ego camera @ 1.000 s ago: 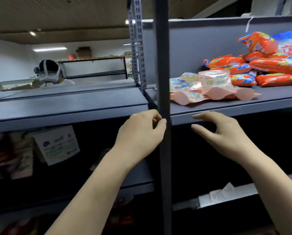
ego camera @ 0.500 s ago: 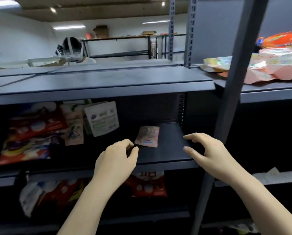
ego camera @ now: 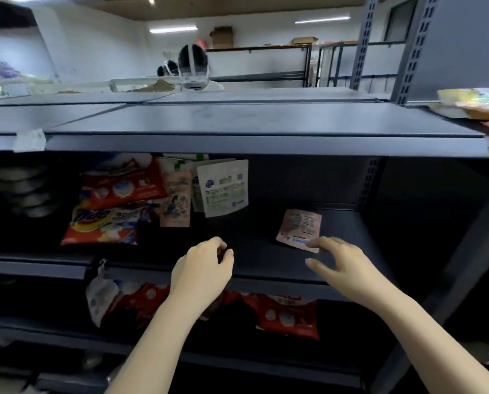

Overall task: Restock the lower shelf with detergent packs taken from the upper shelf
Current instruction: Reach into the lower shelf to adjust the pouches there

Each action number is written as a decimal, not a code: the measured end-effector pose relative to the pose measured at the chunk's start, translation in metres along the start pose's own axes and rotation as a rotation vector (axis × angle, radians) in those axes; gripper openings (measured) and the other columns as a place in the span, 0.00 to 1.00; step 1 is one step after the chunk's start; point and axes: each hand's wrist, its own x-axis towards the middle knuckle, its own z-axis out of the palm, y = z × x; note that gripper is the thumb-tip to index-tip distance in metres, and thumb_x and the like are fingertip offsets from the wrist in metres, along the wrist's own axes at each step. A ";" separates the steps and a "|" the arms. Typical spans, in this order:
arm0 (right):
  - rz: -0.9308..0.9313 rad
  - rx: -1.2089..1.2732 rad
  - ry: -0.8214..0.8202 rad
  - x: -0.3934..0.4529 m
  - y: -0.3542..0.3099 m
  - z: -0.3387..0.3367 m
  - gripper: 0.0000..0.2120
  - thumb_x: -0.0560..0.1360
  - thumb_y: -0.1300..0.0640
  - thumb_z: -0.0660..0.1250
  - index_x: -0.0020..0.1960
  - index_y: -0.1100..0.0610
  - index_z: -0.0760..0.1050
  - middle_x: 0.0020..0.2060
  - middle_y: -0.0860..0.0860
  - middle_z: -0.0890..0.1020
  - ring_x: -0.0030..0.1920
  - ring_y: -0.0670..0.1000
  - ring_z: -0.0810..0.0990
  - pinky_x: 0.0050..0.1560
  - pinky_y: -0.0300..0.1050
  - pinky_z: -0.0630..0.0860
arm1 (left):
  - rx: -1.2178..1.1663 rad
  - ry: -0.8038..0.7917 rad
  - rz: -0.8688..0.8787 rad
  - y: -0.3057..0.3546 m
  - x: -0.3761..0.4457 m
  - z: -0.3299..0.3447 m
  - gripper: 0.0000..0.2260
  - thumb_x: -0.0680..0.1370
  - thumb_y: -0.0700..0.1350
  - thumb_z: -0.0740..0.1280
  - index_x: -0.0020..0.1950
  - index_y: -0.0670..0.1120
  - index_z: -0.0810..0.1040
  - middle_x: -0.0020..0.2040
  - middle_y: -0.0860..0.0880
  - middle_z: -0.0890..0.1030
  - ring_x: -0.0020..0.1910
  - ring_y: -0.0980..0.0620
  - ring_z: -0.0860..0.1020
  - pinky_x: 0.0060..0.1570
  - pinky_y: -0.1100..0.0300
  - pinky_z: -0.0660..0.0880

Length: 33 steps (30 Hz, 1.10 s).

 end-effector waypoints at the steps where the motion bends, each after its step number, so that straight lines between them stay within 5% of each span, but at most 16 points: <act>1: 0.000 0.003 -0.009 0.007 0.002 0.003 0.17 0.77 0.45 0.64 0.65 0.46 0.72 0.61 0.41 0.75 0.64 0.44 0.72 0.58 0.38 0.68 | 0.000 0.002 -0.013 -0.002 0.006 0.001 0.12 0.81 0.55 0.58 0.60 0.54 0.75 0.47 0.56 0.79 0.43 0.55 0.77 0.37 0.60 0.71; 7: 0.031 0.006 -0.049 0.045 0.021 0.020 0.17 0.76 0.44 0.64 0.64 0.45 0.72 0.55 0.38 0.73 0.56 0.41 0.71 0.50 0.37 0.66 | 0.006 0.058 -0.079 -0.016 0.046 0.019 0.14 0.80 0.55 0.58 0.61 0.52 0.74 0.47 0.54 0.75 0.42 0.52 0.75 0.39 0.56 0.72; 11: 0.106 -0.020 -0.109 0.064 0.031 0.030 0.19 0.76 0.44 0.64 0.66 0.44 0.71 0.61 0.42 0.75 0.56 0.45 0.74 0.49 0.38 0.68 | -0.055 0.087 -0.167 -0.036 0.073 0.025 0.13 0.79 0.53 0.59 0.62 0.53 0.74 0.49 0.49 0.77 0.43 0.46 0.75 0.41 0.56 0.73; 19: 0.255 -0.087 -0.076 0.101 0.040 0.062 0.15 0.73 0.37 0.63 0.53 0.45 0.76 0.51 0.45 0.78 0.48 0.48 0.78 0.43 0.43 0.74 | -0.138 0.086 -0.206 -0.102 0.142 0.041 0.22 0.80 0.55 0.59 0.73 0.47 0.67 0.70 0.44 0.70 0.66 0.42 0.71 0.59 0.55 0.70; 24: 0.513 -0.127 -0.007 0.127 0.052 0.082 0.24 0.76 0.40 0.62 0.63 0.57 0.72 0.58 0.57 0.77 0.59 0.60 0.74 0.57 0.53 0.74 | -0.126 0.039 -0.201 -0.146 0.187 0.044 0.20 0.81 0.50 0.58 0.72 0.45 0.68 0.70 0.40 0.70 0.67 0.40 0.69 0.64 0.50 0.68; 27: 0.648 -0.034 0.064 0.142 0.054 0.089 0.29 0.76 0.42 0.64 0.66 0.63 0.66 0.60 0.61 0.76 0.61 0.63 0.73 0.60 0.54 0.71 | -0.195 0.040 -0.059 -0.163 0.208 0.049 0.14 0.77 0.33 0.64 0.63 0.34 0.74 0.59 0.34 0.77 0.56 0.39 0.79 0.52 0.50 0.77; 30: 0.656 -0.099 0.074 0.155 0.048 0.096 0.34 0.68 0.33 0.65 0.61 0.59 0.72 0.56 0.56 0.80 0.57 0.57 0.77 0.63 0.51 0.68 | -0.263 0.032 -0.220 -0.174 0.223 0.050 0.15 0.83 0.40 0.56 0.68 0.36 0.69 0.65 0.39 0.74 0.63 0.42 0.74 0.61 0.54 0.71; 33: 0.641 -0.229 0.003 0.159 0.044 0.101 0.39 0.61 0.26 0.65 0.61 0.53 0.72 0.57 0.53 0.79 0.58 0.56 0.75 0.63 0.49 0.64 | -0.455 0.041 -0.291 -0.188 0.245 0.049 0.17 0.82 0.44 0.60 0.67 0.36 0.71 0.64 0.37 0.75 0.62 0.38 0.74 0.61 0.51 0.70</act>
